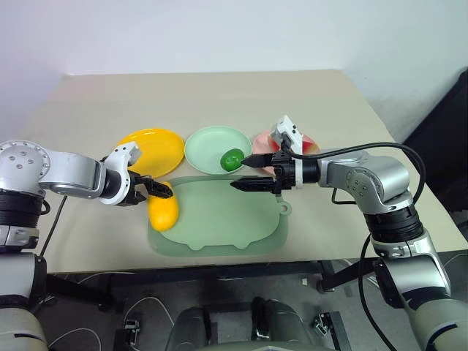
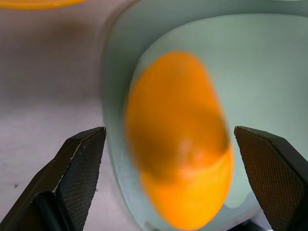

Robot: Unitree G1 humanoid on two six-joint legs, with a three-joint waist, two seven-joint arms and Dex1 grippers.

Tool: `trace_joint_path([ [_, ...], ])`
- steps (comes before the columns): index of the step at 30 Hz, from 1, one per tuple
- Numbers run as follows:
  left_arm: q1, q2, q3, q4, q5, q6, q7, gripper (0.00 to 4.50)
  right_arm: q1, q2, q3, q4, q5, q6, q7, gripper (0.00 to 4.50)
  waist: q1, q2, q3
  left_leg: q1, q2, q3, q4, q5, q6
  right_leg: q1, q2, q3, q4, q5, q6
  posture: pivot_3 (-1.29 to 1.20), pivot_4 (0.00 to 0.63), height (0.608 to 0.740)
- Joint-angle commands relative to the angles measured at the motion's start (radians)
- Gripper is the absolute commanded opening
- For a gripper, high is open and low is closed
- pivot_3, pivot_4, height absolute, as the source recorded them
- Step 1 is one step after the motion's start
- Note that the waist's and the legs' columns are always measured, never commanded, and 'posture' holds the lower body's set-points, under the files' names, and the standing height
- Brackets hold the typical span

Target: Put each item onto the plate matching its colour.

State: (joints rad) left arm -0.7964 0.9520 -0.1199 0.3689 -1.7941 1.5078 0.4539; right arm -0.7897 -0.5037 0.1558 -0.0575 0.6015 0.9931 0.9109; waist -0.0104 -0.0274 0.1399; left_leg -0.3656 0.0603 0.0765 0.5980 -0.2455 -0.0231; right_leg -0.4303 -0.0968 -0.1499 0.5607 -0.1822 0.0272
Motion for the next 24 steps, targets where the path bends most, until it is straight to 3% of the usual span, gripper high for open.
trace_joint_path([
  [1,0.032,-0.026,0.037,-0.022,-0.011,-0.028,0.009,4.5,-0.026,0.001,-0.032,-0.046,0.012,-0.007,-0.007,4.49,0.001,0.0,0.0,0.0,0.0,0.0,0.0,0.0,0.0,0.0,0.0,0.0,0.0,0.0,0.001,0.0,0.15,0.74],
  [12,0.103,-0.095,0.042,-0.084,0.018,-0.058,0.049,4.5,-0.032,0.0,-0.04,-0.05,0.013,-0.006,-0.024,4.49,0.004,0.0,0.0,0.003,0.0,0.0,0.0,0.0,0.0,0.003,0.0,0.0,-0.001,0.0,-0.001,0.0,0.15,0.74],
  [24,0.084,-0.142,0.033,-0.108,0.237,0.026,-0.013,4.5,-0.036,0.006,-0.039,-0.054,0.007,-0.018,-0.03,4.49,0.023,0.003,0.0,0.006,-0.001,-0.001,0.0,-0.001,-0.001,0.006,-0.001,0.0,-0.003,-0.001,-0.001,0.0,0.15,0.74],
])
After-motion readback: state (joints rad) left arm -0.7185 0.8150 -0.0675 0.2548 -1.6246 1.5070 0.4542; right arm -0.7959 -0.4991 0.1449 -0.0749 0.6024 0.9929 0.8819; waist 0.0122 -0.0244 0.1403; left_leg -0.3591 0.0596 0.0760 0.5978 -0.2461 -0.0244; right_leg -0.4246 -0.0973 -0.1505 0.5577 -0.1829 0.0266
